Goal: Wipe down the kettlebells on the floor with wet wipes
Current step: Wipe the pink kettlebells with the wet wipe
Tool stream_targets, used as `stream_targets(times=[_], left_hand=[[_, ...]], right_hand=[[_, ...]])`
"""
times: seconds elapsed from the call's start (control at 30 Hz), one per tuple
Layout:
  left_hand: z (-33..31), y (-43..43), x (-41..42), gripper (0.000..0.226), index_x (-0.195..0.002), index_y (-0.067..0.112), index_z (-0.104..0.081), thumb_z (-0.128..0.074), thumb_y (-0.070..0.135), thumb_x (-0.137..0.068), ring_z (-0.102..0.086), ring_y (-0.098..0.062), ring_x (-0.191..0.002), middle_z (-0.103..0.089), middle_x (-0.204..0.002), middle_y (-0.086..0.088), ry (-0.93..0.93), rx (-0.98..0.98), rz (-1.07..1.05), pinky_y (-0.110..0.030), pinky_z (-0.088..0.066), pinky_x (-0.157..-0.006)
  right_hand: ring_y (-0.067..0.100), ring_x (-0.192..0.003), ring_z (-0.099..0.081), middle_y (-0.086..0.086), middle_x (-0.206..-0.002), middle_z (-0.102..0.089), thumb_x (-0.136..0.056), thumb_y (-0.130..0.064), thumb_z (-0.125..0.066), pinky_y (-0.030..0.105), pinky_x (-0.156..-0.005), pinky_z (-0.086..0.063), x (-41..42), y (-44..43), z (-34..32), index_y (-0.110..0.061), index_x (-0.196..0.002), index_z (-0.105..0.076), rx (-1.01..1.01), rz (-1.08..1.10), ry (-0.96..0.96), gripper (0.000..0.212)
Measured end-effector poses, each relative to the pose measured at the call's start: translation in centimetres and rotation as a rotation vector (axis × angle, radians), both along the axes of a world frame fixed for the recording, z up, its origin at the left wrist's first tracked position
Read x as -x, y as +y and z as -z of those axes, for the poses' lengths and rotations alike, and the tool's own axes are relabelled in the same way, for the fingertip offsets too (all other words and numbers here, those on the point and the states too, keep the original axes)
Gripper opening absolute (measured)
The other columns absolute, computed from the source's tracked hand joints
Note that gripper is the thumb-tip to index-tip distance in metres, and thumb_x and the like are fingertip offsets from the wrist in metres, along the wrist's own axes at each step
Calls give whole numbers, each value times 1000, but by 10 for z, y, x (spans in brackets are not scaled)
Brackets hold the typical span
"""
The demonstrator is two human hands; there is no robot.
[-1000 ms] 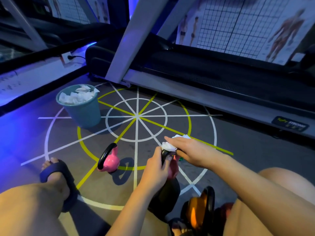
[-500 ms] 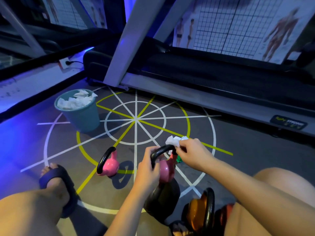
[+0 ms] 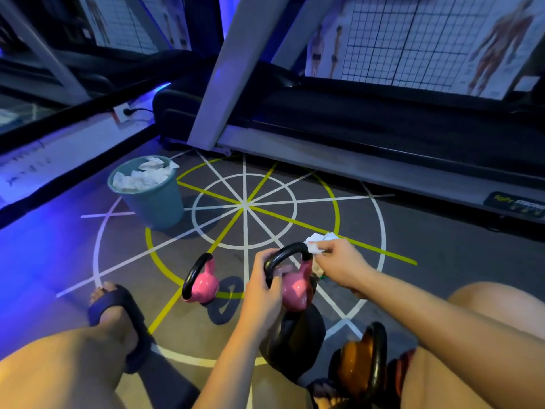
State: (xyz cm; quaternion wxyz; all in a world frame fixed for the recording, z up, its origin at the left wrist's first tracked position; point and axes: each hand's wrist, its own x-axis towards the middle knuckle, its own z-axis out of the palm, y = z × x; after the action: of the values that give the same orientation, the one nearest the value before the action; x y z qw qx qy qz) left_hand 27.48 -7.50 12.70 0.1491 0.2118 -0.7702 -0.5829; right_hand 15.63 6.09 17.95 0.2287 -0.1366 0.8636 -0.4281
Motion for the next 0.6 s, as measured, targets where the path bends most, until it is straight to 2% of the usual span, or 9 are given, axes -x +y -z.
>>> stream_targets(times=[0.07,0.1,0.2,0.23,0.3,0.37,0.43,0.5,0.6], left_hand=[[-2,2,0,41,-124,43,-48,-50,8,-101,-64,-3,-113,-72,-111,15,9,5,4,-30,-47,-94],[-2,2,1,40,-124,43,-48,-51,10,-102,-64,-4,-113,-72,-111,14,7,8,8,-29,-46,-93],[0,-1,2,37,-126,43,-47,-50,14,-103,-64,-8,-114,-73,-112,12,-5,-3,-1,-40,-48,-102],[-1,-1,1,37,-127,43,-47,-50,16,-103,-64,-8,-115,-73,-112,12,-14,-6,5,-42,-47,-105],[-3,-1,-1,36,-127,44,-46,-49,16,-104,-64,-6,-115,-74,-111,12,-22,-4,26,-42,-47,-105],[-5,1,-2,37,-126,43,-46,-50,14,-103,-64,-3,-113,-74,-109,15,-10,6,32,-39,-48,-103],[-8,4,-3,41,-125,44,-48,-51,11,-101,-65,1,-112,-74,-107,19,-11,19,34,-34,-50,-99],[-12,6,-4,44,-125,46,-48,-51,10,-101,-65,6,-107,-73,-106,23,-23,35,48,-30,-51,-94],[-13,5,-4,41,-124,47,-49,-52,12,-102,-63,8,-105,-69,-108,27,-28,29,48,-32,-52,-95]], right_hand=[[3,-46,-41,-12,-53,-50,-100,-27,-56,11,-41,-30,3,1,0,-9,-81,-73,-36,4,51,31],[8,-49,-41,-8,-55,-50,-99,-22,-56,13,-41,-30,2,2,3,-8,-74,-69,-98,-22,34,31],[16,-57,-53,1,-56,-57,-86,-2,-53,21,-56,-47,-9,7,17,-13,-60,-58,-272,-108,-191,28],[17,-59,-54,4,-58,-57,-84,-1,-53,25,-58,-50,-12,8,21,-13,-61,-57,-282,-114,-255,27],[16,-54,-53,5,-57,-54,-88,-2,-54,24,-53,-47,-8,4,18,-12,-64,-55,-159,-17,-294,26],[16,-59,-54,5,-60,-61,-92,-8,-56,24,-57,-46,9,-3,5,-12,-65,-64,90,161,-229,29],[15,-73,-58,3,-81,-74,-93,-10,-58,26,-68,-49,17,-10,-11,-15,-77,-78,281,174,-158,26],[13,-74,-65,-4,-92,-77,-96,-22,-59,25,-69,-51,9,-14,-17,-28,-98,-80,201,34,9,22],[21,-62,-65,-3,-71,-73,-98,-29,-53,33,-58,-53,3,-18,-12,-43,-110,-74,-83,-134,258,27]])
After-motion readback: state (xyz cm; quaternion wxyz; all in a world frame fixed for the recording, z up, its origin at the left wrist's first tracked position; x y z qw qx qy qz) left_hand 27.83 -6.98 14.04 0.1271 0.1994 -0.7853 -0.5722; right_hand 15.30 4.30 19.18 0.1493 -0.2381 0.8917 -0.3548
